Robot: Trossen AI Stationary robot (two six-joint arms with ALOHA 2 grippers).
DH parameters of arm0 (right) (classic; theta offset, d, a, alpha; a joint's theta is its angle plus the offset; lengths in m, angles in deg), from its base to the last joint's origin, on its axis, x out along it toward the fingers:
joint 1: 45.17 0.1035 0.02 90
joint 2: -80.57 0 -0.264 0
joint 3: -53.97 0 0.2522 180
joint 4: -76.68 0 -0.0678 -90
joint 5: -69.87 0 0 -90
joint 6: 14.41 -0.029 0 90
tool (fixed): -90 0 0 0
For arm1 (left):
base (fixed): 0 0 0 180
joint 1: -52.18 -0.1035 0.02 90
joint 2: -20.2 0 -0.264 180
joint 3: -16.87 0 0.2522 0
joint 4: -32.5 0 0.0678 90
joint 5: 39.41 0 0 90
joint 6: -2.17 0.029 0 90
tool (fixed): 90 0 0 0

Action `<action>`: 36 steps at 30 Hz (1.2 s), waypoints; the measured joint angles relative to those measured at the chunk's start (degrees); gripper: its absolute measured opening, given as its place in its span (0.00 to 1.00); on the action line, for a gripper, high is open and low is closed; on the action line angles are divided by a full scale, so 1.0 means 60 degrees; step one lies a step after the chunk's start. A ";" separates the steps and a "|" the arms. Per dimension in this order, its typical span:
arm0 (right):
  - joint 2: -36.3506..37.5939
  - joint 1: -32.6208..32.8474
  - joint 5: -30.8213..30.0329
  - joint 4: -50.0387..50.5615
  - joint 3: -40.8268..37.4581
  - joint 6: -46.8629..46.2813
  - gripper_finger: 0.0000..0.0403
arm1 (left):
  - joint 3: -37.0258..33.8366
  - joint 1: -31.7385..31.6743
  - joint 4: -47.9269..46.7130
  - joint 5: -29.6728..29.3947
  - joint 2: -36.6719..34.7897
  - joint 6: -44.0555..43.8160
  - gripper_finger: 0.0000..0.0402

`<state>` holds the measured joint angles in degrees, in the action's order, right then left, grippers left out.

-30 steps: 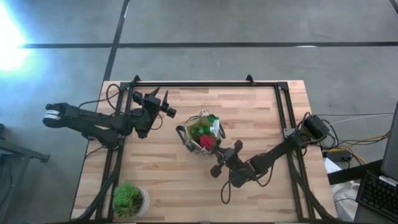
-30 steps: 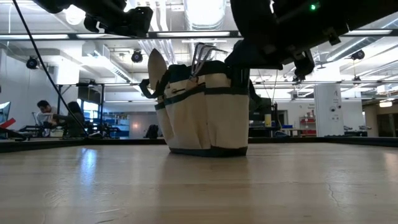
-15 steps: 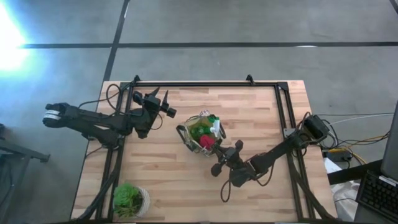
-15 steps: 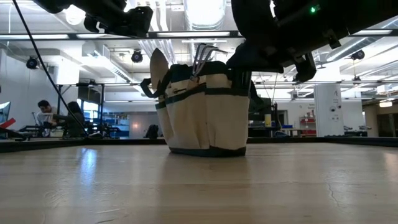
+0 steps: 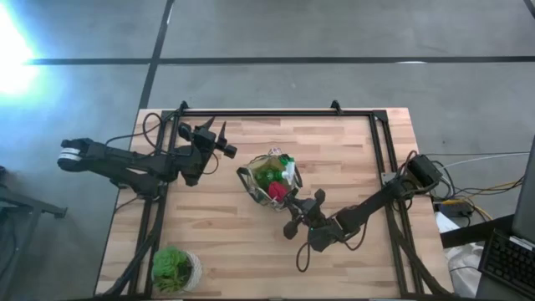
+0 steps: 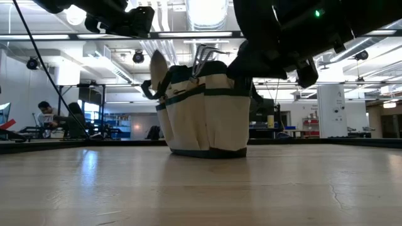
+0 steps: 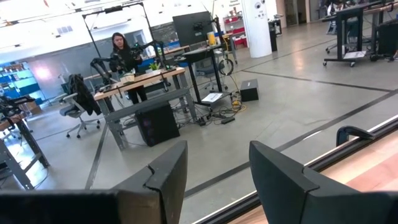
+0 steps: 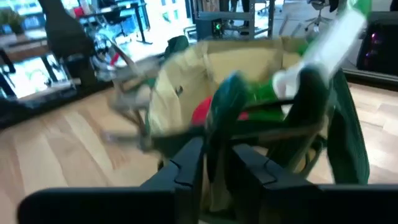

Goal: Pick & Place Garden tools in Gardening bag
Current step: Put the shear scissors into the pocket of the gardening bag

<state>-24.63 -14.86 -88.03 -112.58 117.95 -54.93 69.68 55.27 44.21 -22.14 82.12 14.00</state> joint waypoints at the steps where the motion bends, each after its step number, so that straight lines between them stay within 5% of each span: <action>1: -0.0026 0.0004 0.0036 0.0034 -0.0010 0.0004 0.15 | 0.0000 -0.0002 0.0000 0.0000 0.0001 0.0000 0.43; 20: 0.0119 0.0029 0.0578 0.0016 0.0207 0.0526 0.28 | 0.0000 -0.0002 -0.0011 0.0004 -0.0002 0.0011 0.43; 36: 0.0163 0.0095 0.0677 0.1120 0.0297 -0.0039 0.24 | 0.0000 0.0000 -0.0117 0.0000 -0.0002 0.0022 0.43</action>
<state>-23.65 -14.29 -83.97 -105.86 119.73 -55.17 69.68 55.27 43.51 -22.14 82.11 14.13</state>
